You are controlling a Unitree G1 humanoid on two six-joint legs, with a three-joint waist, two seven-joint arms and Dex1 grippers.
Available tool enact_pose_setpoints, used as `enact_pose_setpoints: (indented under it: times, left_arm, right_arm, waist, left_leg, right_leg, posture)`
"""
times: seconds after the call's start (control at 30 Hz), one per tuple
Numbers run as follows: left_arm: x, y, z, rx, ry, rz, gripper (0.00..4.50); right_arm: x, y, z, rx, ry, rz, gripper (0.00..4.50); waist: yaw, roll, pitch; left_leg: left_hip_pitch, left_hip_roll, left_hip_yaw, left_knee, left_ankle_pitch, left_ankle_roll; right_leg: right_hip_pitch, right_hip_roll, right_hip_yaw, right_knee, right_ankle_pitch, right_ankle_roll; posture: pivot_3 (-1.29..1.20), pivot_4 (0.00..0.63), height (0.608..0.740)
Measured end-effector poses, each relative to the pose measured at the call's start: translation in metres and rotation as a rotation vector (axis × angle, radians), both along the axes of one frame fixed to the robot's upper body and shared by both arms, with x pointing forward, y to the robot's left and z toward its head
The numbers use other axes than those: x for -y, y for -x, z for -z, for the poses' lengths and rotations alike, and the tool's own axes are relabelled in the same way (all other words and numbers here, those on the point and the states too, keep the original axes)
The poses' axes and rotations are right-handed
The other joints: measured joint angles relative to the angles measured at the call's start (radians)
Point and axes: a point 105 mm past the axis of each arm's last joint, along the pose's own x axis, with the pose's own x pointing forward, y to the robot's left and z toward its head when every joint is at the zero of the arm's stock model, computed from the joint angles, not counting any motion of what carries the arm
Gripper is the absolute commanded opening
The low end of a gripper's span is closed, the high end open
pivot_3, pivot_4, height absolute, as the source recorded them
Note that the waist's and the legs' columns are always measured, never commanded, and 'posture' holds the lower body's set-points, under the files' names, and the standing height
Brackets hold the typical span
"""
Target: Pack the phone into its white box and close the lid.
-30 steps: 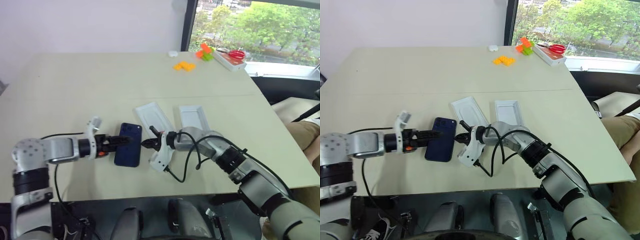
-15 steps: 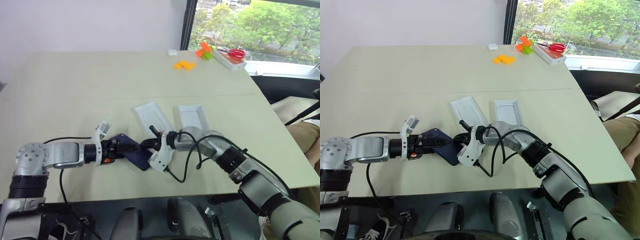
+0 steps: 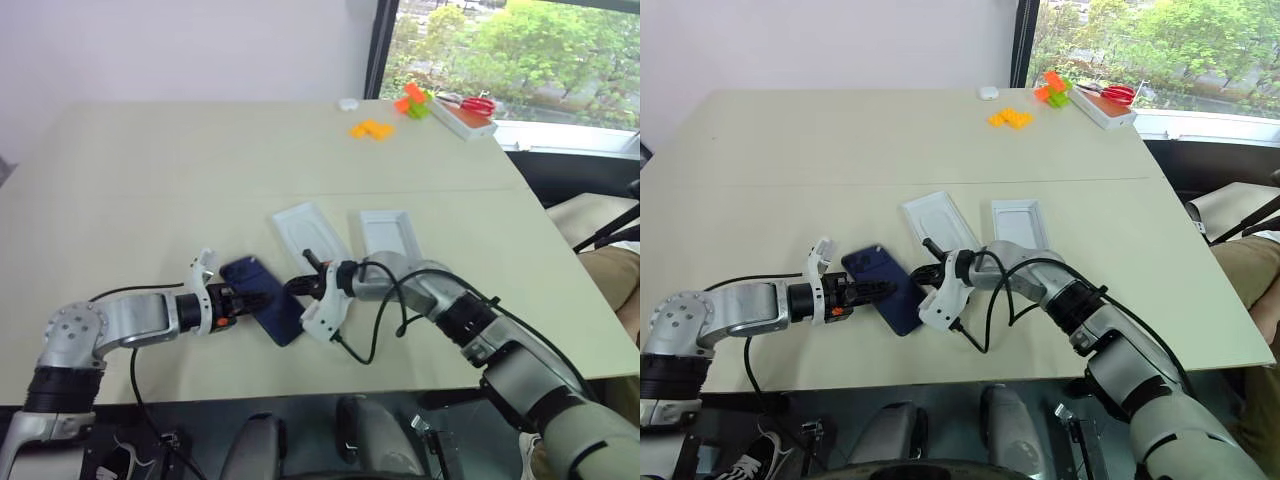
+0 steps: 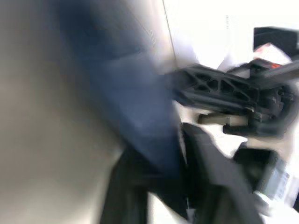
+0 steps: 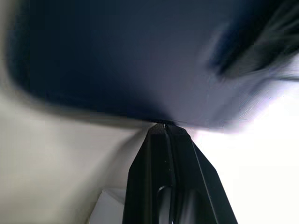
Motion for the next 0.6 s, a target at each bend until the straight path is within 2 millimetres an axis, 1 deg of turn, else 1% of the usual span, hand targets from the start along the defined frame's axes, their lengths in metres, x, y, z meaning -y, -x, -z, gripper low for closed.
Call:
enact_pose_setpoints:
  times: [0.13,0.2,0.37,0.43,0.5,0.6]
  left_arm:
    - [-0.001,0.000,0.002,-0.004,0.018,-0.024,0.02]
    - [-0.001,-0.001,0.002,-0.004,0.026,-0.035,0.02]
    - [-0.006,0.002,-0.002,-0.002,0.045,-0.029,0.02]
    - [-0.013,0.003,-0.003,-0.002,0.048,-0.025,0.02]
    - [-0.023,0.002,-0.005,-0.007,0.057,-0.028,0.02]
    - [-0.030,-0.002,-0.010,0.006,0.067,-0.037,0.00]
  right_arm:
    - [0.001,0.000,0.000,-0.011,0.003,0.005,0.00]
    - [0.002,0.001,0.001,-0.052,-0.006,0.032,0.00]
    - [0.004,0.012,0.001,-0.270,-0.080,0.119,0.00]
    - [0.003,0.018,-0.004,-0.372,-0.137,0.143,0.00]
    - [0.003,0.022,-0.012,-0.461,-0.193,0.163,0.00]
    - [0.003,0.028,-0.029,-0.582,-0.305,0.180,0.82]
  waist:
    - [0.001,0.001,0.001]
    - [0.002,0.001,0.001]
    - [-0.002,0.003,0.005]
    - [-0.004,0.004,0.009]
    - [-0.004,0.007,0.013]
    - [-0.001,0.009,0.016]
  left_leg:
    - [0.000,0.000,0.000,0.000,0.000,0.000]
    - [0.000,0.000,0.000,0.000,0.000,0.000]
    - [-0.001,0.001,0.000,0.000,0.000,0.001]
    - [-0.002,0.001,0.000,0.000,0.000,0.001]
    - [-0.003,0.001,0.000,0.000,0.000,0.001]
    - [-0.006,0.001,-0.001,0.000,0.000,0.001]
  right_leg:
    - [0.000,0.000,0.000,0.000,-0.001,0.001]
    - [0.000,0.000,0.000,0.000,-0.001,0.001]
    - [-0.001,0.000,0.000,0.000,-0.001,0.001]
    - [-0.002,0.001,0.000,0.000,-0.001,0.001]
    - [-0.003,0.001,-0.001,0.000,-0.001,0.002]
    - [-0.005,0.001,-0.002,0.000,-0.001,0.002]
  posture:
    - [0.00,0.150,0.740]
    - [0.00,0.150,0.740]
    - [0.00,0.150,0.740]
    - [0.00,0.150,0.740]
    - [0.00,0.150,0.740]
    - [0.00,0.150,0.740]
